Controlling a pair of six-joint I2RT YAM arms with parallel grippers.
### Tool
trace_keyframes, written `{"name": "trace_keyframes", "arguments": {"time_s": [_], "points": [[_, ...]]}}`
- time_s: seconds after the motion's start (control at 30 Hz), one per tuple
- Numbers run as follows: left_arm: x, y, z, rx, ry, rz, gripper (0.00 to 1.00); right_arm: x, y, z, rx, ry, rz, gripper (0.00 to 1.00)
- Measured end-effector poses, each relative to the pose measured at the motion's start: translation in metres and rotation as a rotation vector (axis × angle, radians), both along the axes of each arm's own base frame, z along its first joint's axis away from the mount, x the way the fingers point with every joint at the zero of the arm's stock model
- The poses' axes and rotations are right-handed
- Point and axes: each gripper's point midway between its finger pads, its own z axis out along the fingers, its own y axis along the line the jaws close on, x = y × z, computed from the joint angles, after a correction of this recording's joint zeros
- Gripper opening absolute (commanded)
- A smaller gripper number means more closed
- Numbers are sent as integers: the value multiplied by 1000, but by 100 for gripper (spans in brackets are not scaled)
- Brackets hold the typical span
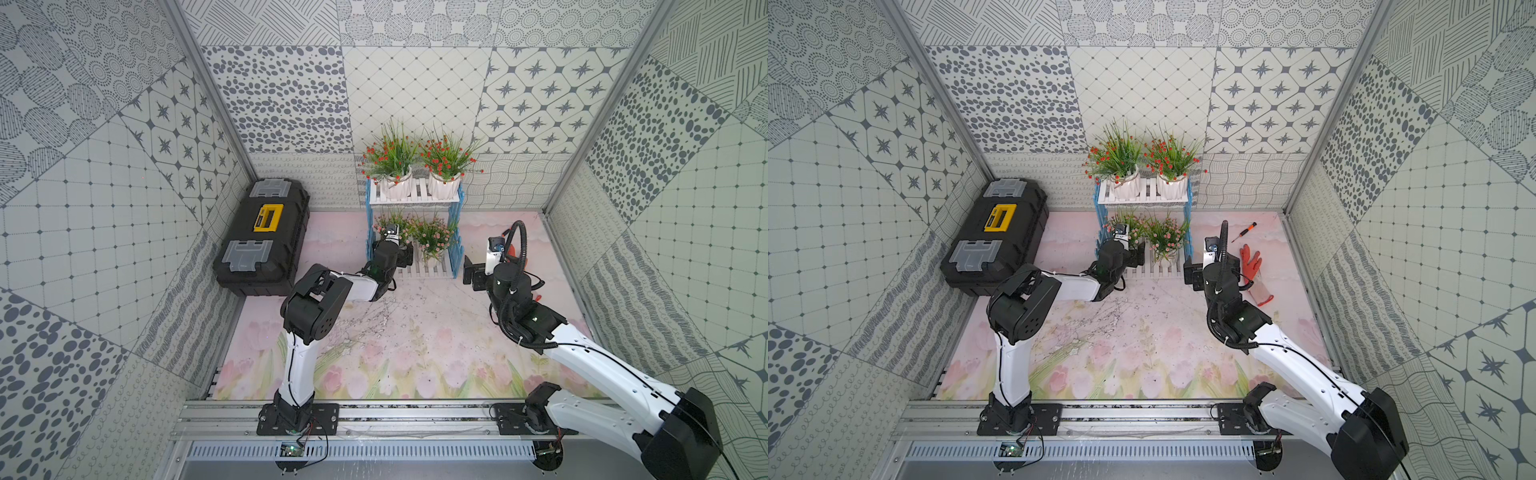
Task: Place the baby's breath potted plants on the rack by color
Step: Place the baby's breath potted plant on the rack.
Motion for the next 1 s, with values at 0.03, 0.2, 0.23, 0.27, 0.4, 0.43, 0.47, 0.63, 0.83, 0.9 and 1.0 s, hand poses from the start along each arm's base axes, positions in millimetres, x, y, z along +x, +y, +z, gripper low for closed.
{"name": "trace_keyframes", "arguments": {"time_s": [0.03, 0.2, 0.23, 0.27, 0.4, 0.43, 0.47, 0.63, 0.83, 0.9, 1.0], "points": [[-1, 0, -1, -2, 2, -1, 89, 0, 0, 0, 1, 1, 0, 98], [-6, 2, -4, -4, 11, -9, 93, 0, 0, -2, 0, 3, -1, 98], [-7, 2, -4, -3, 12, -12, 99, 0, 0, -1, 0, 3, -1, 98], [-8, 1, -4, -4, 13, -18, 99, 0, 0, -1, 0, 3, -1, 98], [-11, -3, 2, -11, 9, -32, 99, 0, -1, -2, 1, 3, -2, 98], [-11, -3, 4, -13, 6, -33, 99, 0, -1, -2, 1, 3, -2, 98], [-11, -4, 7, -16, 2, -34, 99, 0, -1, -1, 1, 3, -2, 98], [-15, -8, 19, -22, -16, -45, 98, 0, -1, -2, 3, 3, -3, 98], [-26, -10, 39, -29, -40, -62, 99, 0, -1, -2, 4, 3, -3, 98], [-31, -10, 48, -31, -47, -67, 98, 0, -1, -2, 4, 3, -3, 98], [-38, -9, 61, -36, -55, -73, 99, 0, -1, -2, 4, 4, -3, 98]]}}
